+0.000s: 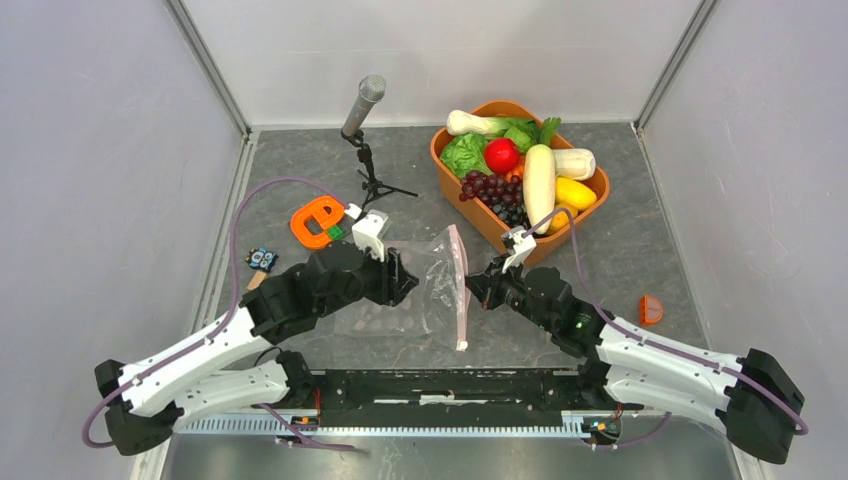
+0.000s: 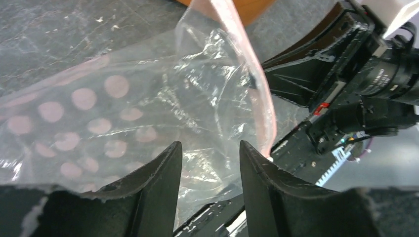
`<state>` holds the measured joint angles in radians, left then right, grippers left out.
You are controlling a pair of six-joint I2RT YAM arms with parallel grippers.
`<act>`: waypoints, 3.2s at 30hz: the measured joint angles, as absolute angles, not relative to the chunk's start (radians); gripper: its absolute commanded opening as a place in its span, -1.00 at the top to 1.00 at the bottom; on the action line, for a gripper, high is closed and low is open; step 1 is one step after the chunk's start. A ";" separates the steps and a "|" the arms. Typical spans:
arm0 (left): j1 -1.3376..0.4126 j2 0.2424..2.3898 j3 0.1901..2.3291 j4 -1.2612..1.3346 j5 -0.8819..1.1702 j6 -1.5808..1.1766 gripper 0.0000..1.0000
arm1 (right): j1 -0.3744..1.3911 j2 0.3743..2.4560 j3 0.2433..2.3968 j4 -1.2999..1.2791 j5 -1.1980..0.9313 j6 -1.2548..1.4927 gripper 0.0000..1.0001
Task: Place the food in the zip-top bag and seal the zipper
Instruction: Open the zipper of the food storage bag at the center of the board.
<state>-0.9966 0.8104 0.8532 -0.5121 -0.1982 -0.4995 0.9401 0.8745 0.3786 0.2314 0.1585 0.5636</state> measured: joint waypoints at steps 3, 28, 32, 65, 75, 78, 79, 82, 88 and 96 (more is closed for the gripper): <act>-1.000 0.864 0.916 -0.531 -0.148 -0.500 -0.07 | 0.940 0.876 0.379 0.279 0.135 0.596 1.00; -1.325 1.295 1.264 -0.635 -0.633 -0.550 -0.42 | 0.940 0.797 0.385 0.410 0.220 0.781 1.00; -1.330 1.311 1.264 -0.667 -0.667 -0.556 -0.39 | 0.940 0.797 0.385 0.407 0.220 0.781 1.00; -1.344 1.384 1.274 -0.714 -0.759 -0.593 -0.48 | 0.940 0.797 0.389 0.400 0.218 0.781 1.00; -1.344 1.409 1.280 -0.746 -0.794 -0.596 -0.01 | 0.940 0.775 0.389 0.354 0.239 0.772 1.00; -1.344 1.408 1.282 -0.767 -0.808 -0.601 0.33 | 0.940 0.765 0.389 0.331 0.255 0.760 1.00; -1.344 1.407 1.282 -0.775 -0.810 -0.602 0.38 | 0.940 0.763 0.389 0.323 0.259 0.754 1.00; -1.344 1.394 1.282 -0.794 -0.812 -0.602 0.51 | 0.940 0.760 0.390 0.297 0.270 0.738 1.00; -1.344 1.357 1.282 -0.818 -0.815 -0.602 0.96 | 0.940 0.761 0.391 0.252 0.274 0.715 1.00; -1.344 1.347 1.360 -0.964 -0.902 -0.603 0.95 | 0.940 0.817 0.427 0.159 0.271 0.643 1.00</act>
<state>-1.3441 1.3468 1.3598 -0.9642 -0.9016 -0.6025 0.9401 0.8169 0.4274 0.1585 0.2707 0.6434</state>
